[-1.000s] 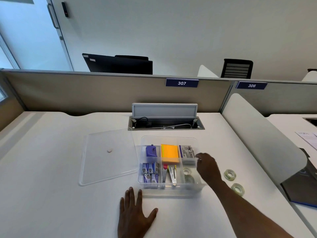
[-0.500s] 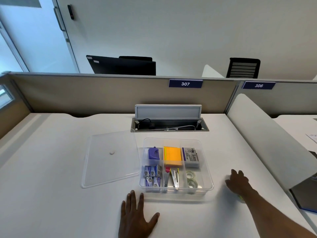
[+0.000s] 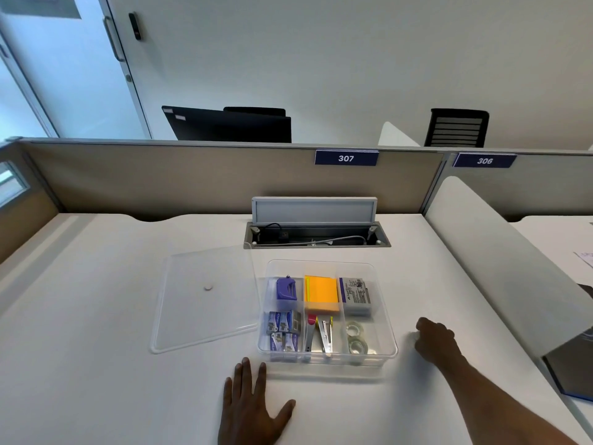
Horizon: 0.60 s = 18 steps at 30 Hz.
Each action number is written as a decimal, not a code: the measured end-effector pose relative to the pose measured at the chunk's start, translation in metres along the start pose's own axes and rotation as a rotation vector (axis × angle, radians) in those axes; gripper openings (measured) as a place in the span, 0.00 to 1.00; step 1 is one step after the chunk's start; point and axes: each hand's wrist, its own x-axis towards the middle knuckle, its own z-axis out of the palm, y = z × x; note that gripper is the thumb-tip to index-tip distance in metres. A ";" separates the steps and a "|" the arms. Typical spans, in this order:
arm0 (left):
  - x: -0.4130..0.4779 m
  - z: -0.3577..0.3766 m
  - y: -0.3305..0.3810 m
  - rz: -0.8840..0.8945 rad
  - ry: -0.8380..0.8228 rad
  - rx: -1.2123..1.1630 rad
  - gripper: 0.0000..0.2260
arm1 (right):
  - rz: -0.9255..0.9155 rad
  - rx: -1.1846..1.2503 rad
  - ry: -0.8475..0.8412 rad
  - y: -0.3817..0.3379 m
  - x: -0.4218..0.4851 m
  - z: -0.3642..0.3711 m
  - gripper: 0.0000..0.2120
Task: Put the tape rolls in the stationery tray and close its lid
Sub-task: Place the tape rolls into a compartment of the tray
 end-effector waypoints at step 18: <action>-0.002 -0.006 0.003 -0.027 -0.079 -0.005 0.43 | -0.494 0.268 -0.062 -0.087 -0.005 -0.040 0.19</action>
